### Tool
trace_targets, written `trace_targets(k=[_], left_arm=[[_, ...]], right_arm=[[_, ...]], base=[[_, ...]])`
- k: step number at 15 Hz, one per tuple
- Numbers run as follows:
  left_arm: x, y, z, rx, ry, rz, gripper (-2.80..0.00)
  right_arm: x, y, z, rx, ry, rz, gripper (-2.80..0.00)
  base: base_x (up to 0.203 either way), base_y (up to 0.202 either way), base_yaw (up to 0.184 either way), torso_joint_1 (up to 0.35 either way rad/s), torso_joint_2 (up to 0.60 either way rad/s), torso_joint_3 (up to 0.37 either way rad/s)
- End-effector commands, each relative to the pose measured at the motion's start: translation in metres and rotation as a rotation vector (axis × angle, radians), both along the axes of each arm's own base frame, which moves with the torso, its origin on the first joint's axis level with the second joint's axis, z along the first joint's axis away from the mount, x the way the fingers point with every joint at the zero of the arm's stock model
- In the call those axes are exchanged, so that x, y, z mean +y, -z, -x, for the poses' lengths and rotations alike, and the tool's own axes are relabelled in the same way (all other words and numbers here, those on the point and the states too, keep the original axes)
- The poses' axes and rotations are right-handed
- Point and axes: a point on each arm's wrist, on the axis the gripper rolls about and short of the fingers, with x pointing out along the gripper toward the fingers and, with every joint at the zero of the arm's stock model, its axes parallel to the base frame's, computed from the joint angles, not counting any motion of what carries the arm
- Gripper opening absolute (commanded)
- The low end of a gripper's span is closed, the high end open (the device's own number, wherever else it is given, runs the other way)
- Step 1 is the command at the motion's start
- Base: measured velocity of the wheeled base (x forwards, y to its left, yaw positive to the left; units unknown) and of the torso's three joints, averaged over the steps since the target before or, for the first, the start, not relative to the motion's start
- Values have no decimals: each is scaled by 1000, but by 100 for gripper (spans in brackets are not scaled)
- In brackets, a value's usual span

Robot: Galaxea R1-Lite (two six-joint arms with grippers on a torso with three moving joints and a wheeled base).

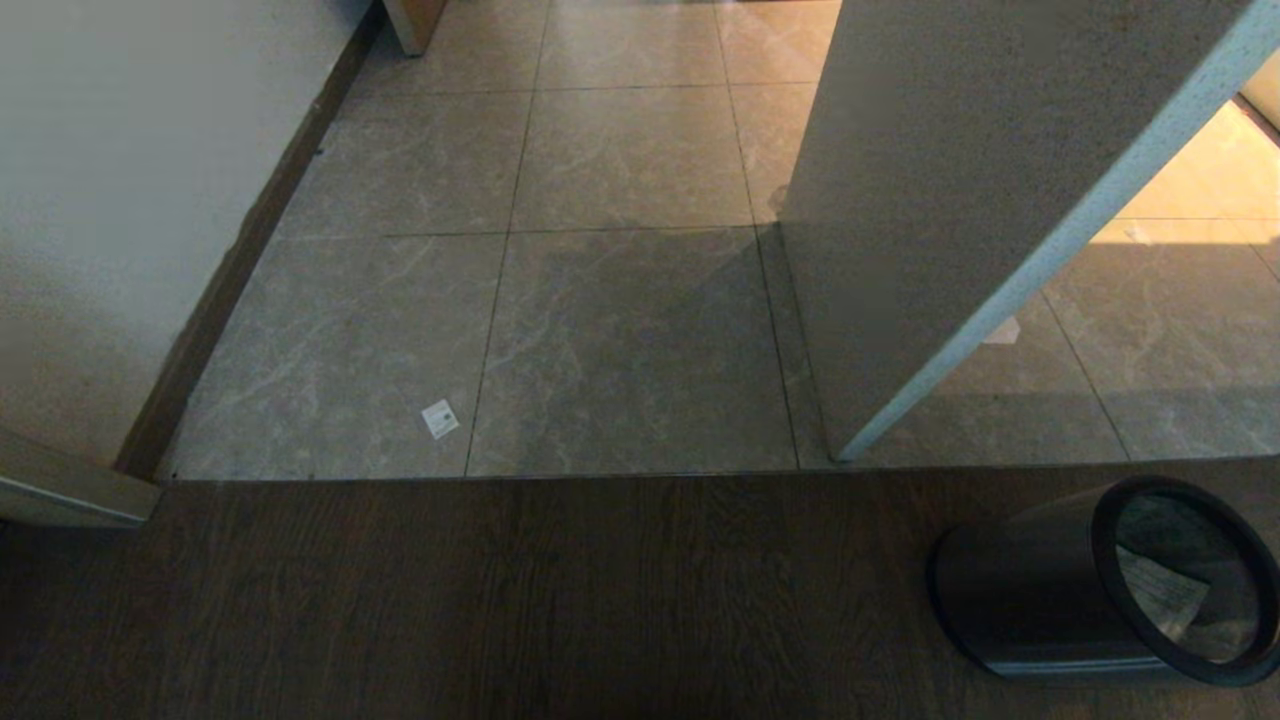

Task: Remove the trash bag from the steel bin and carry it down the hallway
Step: Place the outer trash can on the ground

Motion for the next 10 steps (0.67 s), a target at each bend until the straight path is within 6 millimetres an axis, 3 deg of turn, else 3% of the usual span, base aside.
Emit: trace_targets(k=[1, 3, 5, 7, 10], left_arm=[[0, 0, 0, 0, -1, 0, -280], [0, 0, 0, 0, -1, 0, -280], [0, 0, 0, 0, 0, 0, -280], [0, 0, 0, 0, -1, 0, -280], [0, 0, 0, 0, -1, 0, -280]], right_arm=[[-1, -49, 10, -58, 27, -6, -280], [-2, -101, 16, 14, 90, -43, -280], [-3, -128, -6, 236, 165, -83, -280], [-5, -141, -40, 413, 247, -94, -280], [-7, -128, -93, 643, 349, -65, -280]], base=[[0, 0, 0, 0, 0, 0], [0, 0, 0, 0, 0, 0], [0, 0, 0, 0, 0, 0], [0, 0, 0, 0, 0, 0], [0, 0, 0, 0, 0, 0]])
